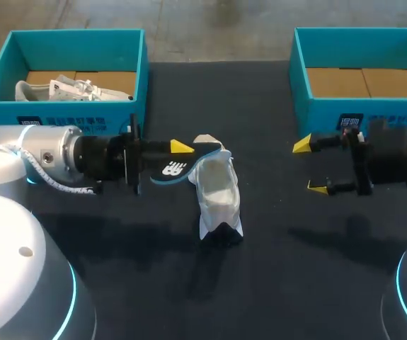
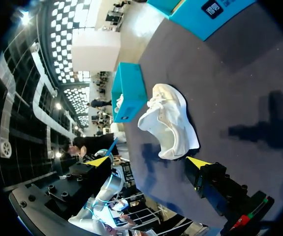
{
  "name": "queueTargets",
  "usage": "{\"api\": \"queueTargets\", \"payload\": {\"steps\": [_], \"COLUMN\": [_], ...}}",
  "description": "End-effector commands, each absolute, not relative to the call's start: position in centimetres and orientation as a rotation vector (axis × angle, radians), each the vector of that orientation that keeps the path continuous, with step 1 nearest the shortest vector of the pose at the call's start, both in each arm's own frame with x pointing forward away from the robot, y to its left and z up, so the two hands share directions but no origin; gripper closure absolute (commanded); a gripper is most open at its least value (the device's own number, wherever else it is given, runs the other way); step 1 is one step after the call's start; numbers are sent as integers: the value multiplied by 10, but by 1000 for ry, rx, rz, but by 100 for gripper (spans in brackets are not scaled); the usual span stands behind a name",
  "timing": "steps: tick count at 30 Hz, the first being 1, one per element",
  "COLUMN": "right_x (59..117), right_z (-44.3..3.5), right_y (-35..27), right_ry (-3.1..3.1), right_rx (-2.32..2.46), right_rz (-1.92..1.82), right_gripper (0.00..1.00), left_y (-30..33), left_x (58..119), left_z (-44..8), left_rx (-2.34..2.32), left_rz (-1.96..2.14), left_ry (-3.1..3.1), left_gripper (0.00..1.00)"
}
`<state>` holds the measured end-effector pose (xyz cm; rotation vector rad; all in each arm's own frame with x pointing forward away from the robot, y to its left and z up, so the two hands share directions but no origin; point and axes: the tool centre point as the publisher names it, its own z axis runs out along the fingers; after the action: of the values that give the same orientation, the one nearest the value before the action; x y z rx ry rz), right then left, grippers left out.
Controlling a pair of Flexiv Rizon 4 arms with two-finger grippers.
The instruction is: Take the shoe out of the shoebox, open the shoe tongue, remove and reinsert the insole, then place the shoe into the shoebox
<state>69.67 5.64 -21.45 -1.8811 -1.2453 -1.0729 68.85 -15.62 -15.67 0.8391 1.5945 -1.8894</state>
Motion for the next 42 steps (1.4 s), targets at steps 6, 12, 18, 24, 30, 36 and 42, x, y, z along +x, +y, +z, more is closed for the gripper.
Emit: {"api": "queueTargets", "payload": {"steps": [6,12,18,24,30,36,42], "right_x": [684,679,670,663,659,656,660], "right_z": [-222,-232,-241,-250,-255,-261,-269], "right_y": [78,89,102,113,128,139,138], "right_ry": [-1246,-1236,-1262,-1275,-1304,-1326,-1328], "right_rx": [-1944,-1953,-1981,-1990,-1983,-1973,-1974], "right_rz": [-1079,-1091,-1084,-1068,-1067,-1059,-1051], "right_gripper": [0,0,0,0,0,0,0], "left_y": [-155,-163,-170,-174,-175,-178,-176], "left_x": [671,664,657,657,660,663,668], "left_z": [-158,-169,-175,-186,-199,-210,-219], "left_rx": [803,774,750,732,691,675,637], "left_rz": [-1945,-2025,-2079,-2092,-2110,-2121,-2131], "left_ry": [1587,1582,1584,1607,1631,1659,1670], "left_gripper": [100,100,100,100,100,100,100]}}
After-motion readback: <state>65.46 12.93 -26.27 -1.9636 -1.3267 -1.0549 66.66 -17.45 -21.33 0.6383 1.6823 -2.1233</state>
